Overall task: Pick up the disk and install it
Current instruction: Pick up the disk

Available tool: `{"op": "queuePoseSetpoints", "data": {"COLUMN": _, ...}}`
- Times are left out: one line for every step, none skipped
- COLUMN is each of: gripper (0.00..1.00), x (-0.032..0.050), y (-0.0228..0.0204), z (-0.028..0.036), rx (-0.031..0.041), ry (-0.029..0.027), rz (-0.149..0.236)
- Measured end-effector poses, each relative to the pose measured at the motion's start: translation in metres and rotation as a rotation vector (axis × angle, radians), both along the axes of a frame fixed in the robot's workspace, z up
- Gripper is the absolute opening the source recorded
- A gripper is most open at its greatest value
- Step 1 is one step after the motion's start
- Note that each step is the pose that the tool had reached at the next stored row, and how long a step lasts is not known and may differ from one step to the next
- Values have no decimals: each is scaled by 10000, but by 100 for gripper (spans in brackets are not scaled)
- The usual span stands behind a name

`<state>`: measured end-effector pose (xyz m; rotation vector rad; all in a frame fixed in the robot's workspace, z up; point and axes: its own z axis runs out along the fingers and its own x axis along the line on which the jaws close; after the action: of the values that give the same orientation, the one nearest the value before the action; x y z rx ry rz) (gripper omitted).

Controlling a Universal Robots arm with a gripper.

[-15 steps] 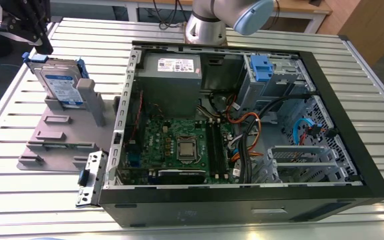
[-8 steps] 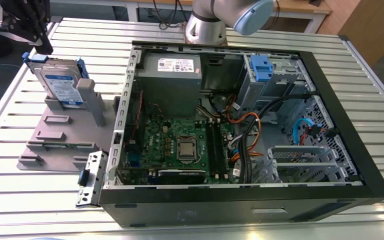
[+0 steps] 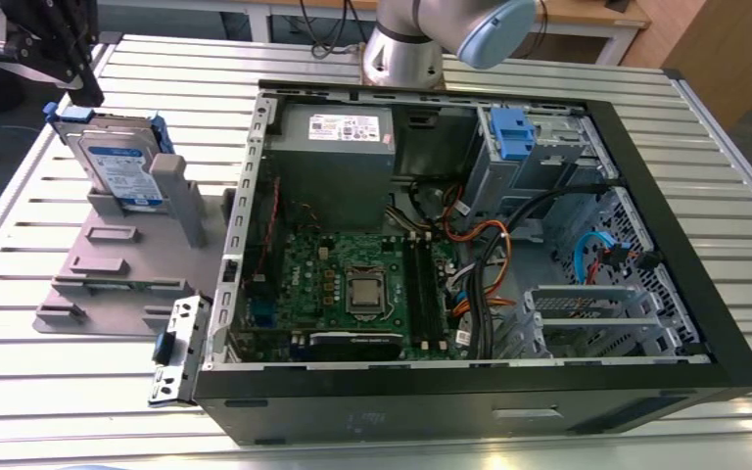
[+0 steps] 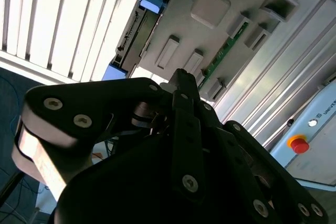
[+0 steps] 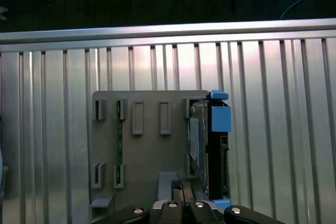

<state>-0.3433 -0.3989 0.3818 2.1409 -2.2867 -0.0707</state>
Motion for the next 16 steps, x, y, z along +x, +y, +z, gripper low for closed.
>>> {"op": "queuePoseSetpoints", "data": {"gripper": 11, "x": 0, "y": 0, "z": 0, "rx": 0, "ry": 0, "rz": 13}}
{"op": "queuePoseSetpoints", "data": {"gripper": 11, "x": 0, "y": 0, "z": 0, "rx": 0, "ry": 0, "rz": 27}}
{"op": "queuePoseSetpoints", "data": {"gripper": 11, "x": 0, "y": 0, "z": 0, "rx": 0, "ry": 0, "rz": 41}}
{"op": "queuePoseSetpoints", "data": {"gripper": 11, "x": 0, "y": 0, "z": 0, "rx": 0, "ry": -1, "rz": 55}}
{"op": "queuePoseSetpoints", "data": {"gripper": 11, "x": 0, "y": 0, "z": 0, "rx": 1, "ry": 0, "rz": 70}}
{"op": "queuePoseSetpoints", "data": {"gripper": 11, "x": 0, "y": 0, "z": 0, "rx": 0, "ry": 0, "rz": 83}}
{"op": "queuePoseSetpoints", "data": {"gripper": 11, "x": 0, "y": 0, "z": 0, "rx": 0, "ry": 0, "rz": 97}}
{"op": "queuePoseSetpoints", "data": {"gripper": 11, "x": 0, "y": 0, "z": 0, "rx": 0, "ry": 0, "rz": 111}}
{"op": "queuePoseSetpoints", "data": {"gripper": 11, "x": 0, "y": 0, "z": 0, "rx": 0, "ry": 0, "rz": 125}}
{"op": "queuePoseSetpoints", "data": {"gripper": 11, "x": 0, "y": 0, "z": 0, "rx": 0, "ry": 0, "rz": 138}}
{"op": "queuePoseSetpoints", "data": {"gripper": 11, "x": 0, "y": 0, "z": 0, "rx": 0, "ry": 0, "rz": 151}}
{"op": "queuePoseSetpoints", "data": {"gripper": 11, "x": 0, "y": 0, "z": 0, "rx": 0, "ry": 0, "rz": 165}}
{"op": "queuePoseSetpoints", "data": {"gripper": 11, "x": 0, "y": 0, "z": 0, "rx": 0, "ry": 0, "rz": 181}}
{"op": "queuePoseSetpoints", "data": {"gripper": 11, "x": 0, "y": 0, "z": 0, "rx": 0, "ry": 0, "rz": 194}}
{"op": "queuePoseSetpoints", "data": {"gripper": 11, "x": 0, "y": 0, "z": 0, "rx": 0, "ry": 0, "rz": 208}}
{"op": "queuePoseSetpoints", "data": {"gripper": 11, "x": 0, "y": 0, "z": 0, "rx": 1, "ry": 0, "rz": 222}}
